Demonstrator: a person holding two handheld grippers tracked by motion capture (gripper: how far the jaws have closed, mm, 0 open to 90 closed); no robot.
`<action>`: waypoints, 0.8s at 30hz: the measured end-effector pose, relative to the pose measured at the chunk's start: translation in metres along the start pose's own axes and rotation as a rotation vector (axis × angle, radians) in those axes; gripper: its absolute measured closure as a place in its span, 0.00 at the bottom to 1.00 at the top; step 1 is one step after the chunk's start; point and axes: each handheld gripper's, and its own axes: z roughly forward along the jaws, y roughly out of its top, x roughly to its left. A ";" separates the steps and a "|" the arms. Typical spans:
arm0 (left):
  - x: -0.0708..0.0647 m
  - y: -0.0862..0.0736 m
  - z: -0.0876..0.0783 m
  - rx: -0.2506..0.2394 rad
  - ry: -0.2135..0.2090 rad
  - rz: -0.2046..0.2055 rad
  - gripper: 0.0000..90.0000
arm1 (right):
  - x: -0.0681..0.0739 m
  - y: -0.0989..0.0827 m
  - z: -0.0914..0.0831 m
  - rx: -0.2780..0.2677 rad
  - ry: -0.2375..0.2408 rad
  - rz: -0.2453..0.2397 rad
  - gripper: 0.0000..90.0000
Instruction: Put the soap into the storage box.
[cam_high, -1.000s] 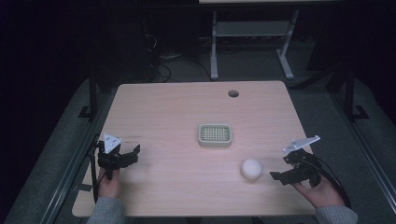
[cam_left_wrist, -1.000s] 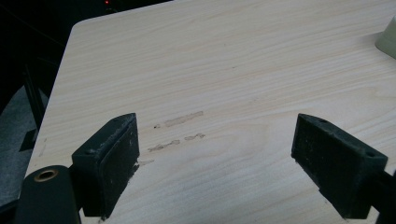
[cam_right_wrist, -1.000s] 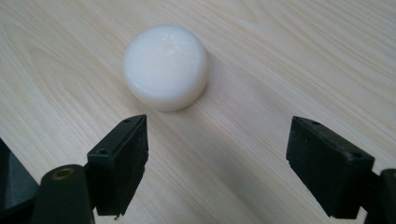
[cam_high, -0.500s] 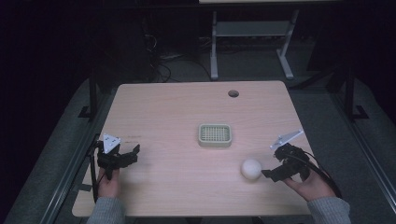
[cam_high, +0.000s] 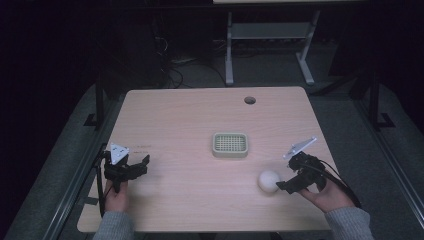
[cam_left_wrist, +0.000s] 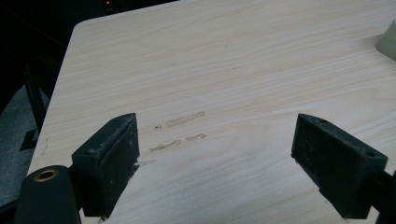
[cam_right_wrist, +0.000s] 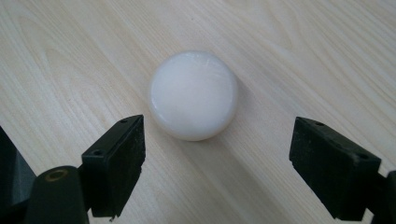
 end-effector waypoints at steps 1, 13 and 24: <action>0.000 0.000 0.000 -0.001 -0.001 -0.001 0.16 | 0.000 0.001 0.001 0.003 0.003 -0.005 0.20; -0.001 0.000 -0.001 -0.001 -0.001 -0.003 0.16 | 0.005 0.013 0.006 0.022 0.007 -0.031 0.19; 0.000 0.000 -0.001 -0.003 -0.002 -0.009 0.16 | 0.008 0.026 0.022 0.076 0.022 -0.055 0.18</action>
